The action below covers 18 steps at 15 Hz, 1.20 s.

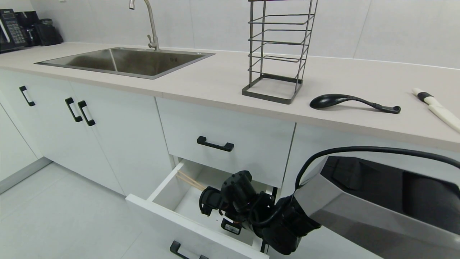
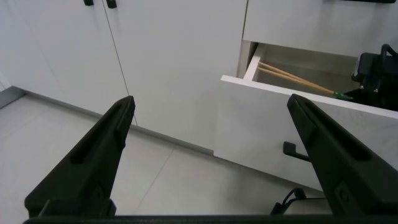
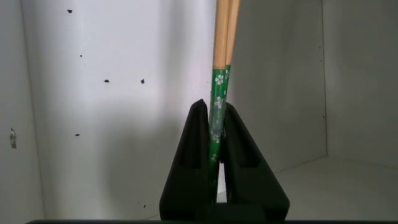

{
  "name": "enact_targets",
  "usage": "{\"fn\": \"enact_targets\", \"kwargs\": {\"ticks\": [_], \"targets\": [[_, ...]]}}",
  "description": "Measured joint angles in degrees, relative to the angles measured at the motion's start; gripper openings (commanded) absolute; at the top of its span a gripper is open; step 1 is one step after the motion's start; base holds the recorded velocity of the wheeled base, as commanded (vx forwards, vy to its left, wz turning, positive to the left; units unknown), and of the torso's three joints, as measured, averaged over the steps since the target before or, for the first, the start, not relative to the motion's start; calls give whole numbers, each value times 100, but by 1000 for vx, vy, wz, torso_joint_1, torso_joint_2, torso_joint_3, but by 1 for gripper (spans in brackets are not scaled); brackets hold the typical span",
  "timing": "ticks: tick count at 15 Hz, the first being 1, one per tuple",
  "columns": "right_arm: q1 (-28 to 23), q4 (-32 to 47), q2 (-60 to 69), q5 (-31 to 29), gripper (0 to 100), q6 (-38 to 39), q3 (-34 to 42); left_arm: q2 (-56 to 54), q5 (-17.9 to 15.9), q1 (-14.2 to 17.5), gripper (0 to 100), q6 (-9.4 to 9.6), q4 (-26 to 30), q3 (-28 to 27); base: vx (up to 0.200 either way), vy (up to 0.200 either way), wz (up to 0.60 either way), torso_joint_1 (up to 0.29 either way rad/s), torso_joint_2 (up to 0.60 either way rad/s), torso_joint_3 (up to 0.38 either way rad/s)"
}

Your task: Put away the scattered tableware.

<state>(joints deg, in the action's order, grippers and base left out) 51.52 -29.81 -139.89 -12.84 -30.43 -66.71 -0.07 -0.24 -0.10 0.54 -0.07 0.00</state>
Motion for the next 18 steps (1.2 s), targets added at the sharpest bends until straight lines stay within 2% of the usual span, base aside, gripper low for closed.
{"fn": "enact_targets", "kwargs": {"ticks": [4, 18], "targets": [[22, 28, 15, 0, 100, 13, 150, 0, -2, 0, 100, 0, 0, 0, 0, 0, 0, 0, 0, 0], [358, -251, 1270, 11, 100, 141, 1462, 0, -2, 0, 100, 0, 2, 0, 0, 0, 0, 0, 0, 0]]}}
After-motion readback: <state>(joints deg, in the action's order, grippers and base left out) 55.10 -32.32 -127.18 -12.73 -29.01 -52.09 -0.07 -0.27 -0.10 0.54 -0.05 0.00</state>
